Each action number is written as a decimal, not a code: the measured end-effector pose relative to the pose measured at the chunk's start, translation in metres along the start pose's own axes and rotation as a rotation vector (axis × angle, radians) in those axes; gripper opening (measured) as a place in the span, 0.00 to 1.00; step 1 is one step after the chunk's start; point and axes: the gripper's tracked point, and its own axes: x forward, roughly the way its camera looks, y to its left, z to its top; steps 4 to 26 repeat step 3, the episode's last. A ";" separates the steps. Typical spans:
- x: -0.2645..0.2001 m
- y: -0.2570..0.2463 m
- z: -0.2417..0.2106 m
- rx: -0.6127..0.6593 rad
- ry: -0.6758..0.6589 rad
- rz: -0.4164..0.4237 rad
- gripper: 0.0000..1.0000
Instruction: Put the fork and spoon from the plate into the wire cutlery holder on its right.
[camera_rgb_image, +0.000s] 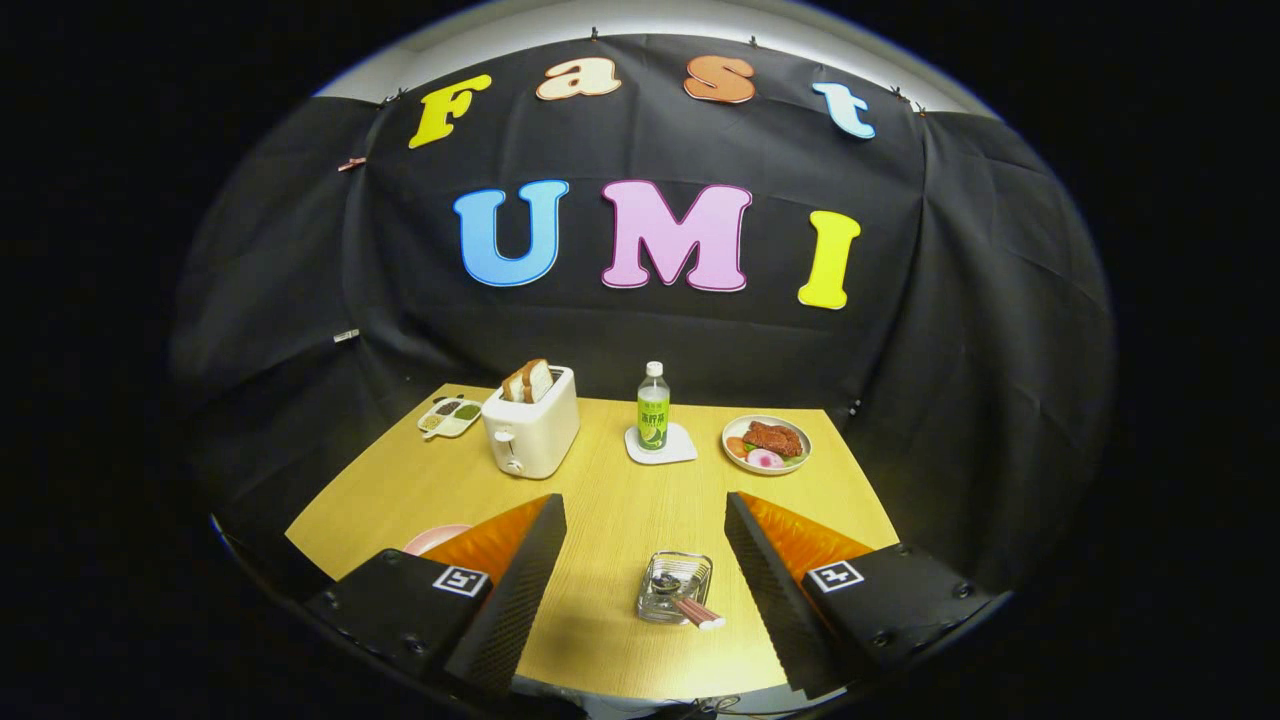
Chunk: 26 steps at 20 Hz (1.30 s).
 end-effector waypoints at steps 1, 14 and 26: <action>0.002 0.000 -0.001 0.000 0.002 0.002 0.99; 0.004 0.003 0.002 -0.001 -0.001 0.010 0.99; 0.004 0.003 0.002 -0.001 -0.001 0.010 0.99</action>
